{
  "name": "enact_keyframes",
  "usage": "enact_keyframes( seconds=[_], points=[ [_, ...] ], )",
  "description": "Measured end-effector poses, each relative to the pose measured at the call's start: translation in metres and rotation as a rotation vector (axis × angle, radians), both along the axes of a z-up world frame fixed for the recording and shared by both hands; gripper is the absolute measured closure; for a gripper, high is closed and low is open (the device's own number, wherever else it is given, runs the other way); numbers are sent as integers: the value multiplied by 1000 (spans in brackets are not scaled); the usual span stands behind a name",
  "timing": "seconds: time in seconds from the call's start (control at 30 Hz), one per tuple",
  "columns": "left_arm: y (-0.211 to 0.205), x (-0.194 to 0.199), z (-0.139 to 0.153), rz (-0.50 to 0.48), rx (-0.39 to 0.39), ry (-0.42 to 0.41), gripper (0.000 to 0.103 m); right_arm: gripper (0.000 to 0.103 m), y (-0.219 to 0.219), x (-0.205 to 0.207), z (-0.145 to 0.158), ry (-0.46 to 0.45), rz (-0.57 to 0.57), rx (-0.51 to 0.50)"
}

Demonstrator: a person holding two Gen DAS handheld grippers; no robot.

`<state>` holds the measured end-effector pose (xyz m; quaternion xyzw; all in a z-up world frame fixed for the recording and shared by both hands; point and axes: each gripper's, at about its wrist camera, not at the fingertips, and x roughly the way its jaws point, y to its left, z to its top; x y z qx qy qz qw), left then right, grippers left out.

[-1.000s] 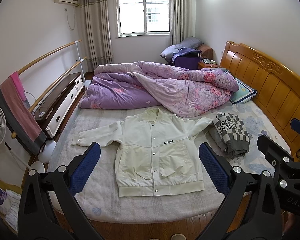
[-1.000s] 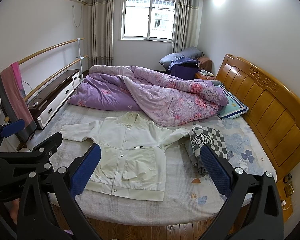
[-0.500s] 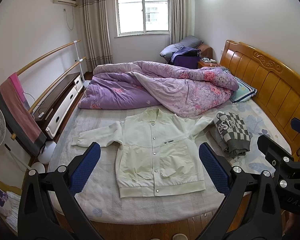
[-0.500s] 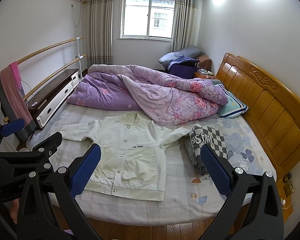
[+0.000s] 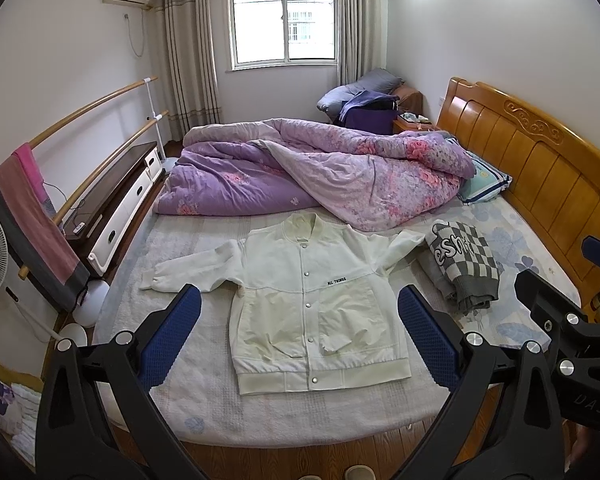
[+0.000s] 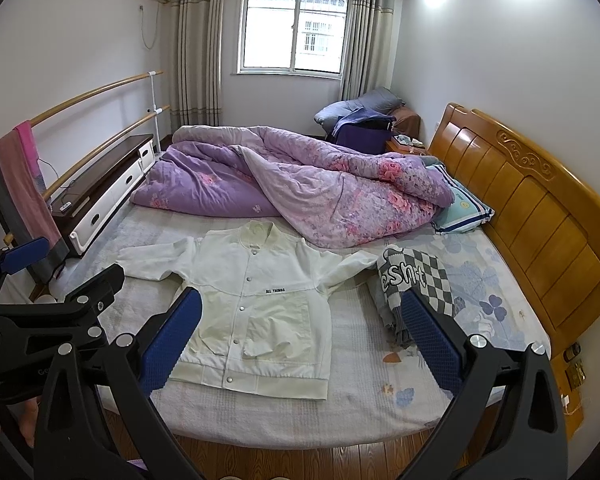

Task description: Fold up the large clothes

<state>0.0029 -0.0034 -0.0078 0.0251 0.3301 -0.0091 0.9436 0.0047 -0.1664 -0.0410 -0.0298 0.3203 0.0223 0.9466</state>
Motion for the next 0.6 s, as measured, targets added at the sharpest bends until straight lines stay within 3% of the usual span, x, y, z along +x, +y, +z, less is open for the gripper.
enact_keyframes(
  seconds=[0.27,0.37,0.6],
  points=[
    [2,-1,-11,-3,-2,5,5,7,11,4,-1,18,-16,-4],
    [1,-5,-32,-9,-3,13,5,7,16,6,-3,26,-23,-3],
    [13,1,-38,-22,-5,41,5,7,25,17,-10,58,-43,2]
  ],
)
